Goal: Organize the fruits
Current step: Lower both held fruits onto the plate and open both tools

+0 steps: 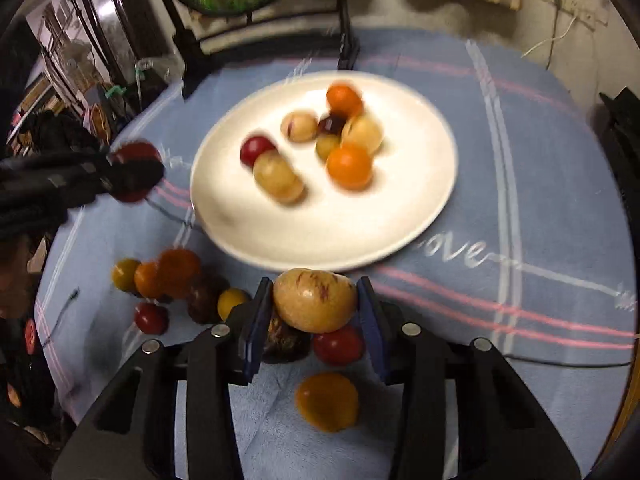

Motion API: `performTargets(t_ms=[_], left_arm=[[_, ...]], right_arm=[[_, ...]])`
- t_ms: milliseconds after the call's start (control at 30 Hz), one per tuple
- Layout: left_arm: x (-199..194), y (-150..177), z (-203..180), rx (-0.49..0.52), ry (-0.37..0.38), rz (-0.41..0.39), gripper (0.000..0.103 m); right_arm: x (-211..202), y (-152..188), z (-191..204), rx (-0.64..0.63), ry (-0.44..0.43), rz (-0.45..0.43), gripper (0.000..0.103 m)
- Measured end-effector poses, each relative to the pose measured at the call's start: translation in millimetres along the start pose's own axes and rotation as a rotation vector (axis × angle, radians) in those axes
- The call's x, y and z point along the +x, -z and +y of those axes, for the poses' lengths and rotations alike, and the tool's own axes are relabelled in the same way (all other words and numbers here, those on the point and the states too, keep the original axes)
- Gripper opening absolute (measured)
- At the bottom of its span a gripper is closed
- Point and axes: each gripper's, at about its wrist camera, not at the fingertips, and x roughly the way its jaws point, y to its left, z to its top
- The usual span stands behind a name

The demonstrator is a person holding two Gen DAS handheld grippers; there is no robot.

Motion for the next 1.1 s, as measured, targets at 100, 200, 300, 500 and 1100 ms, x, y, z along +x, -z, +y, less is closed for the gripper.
performTargets(t_ms=[100, 200, 300, 500, 1100], left_arm=[[0.4, -16.4, -5.9, 0.010, 0.003, -0.018, 0.041], [6.3, -37.0, -13.3, 0.029, -0.009, -0.037, 0.041], [21.0, -53.5, -15.9, 0.029, -0.028, -0.030, 0.041], [58.0, -68.8, -7.8, 0.023, -0.087, 0.011, 0.041], [66.4, -69.4, 4.8, 0.003, -0.130, -0.001, 0.065]], right_arm=[[-16.3, -26.5, -11.0, 0.031, -0.004, -0.081, 0.043], [-20.5, -54.5, -13.5, 0.061, -0.008, -0.150, 0.043], [-4.4, -80.6, -17.1, 0.087, -0.007, -0.170, 0.043], [30.8, -108.0, -22.5, 0.111, -0.007, -0.140, 0.043], [41.6, -127.2, -38.2, 0.176, -0.058, -0.120, 0.076]])
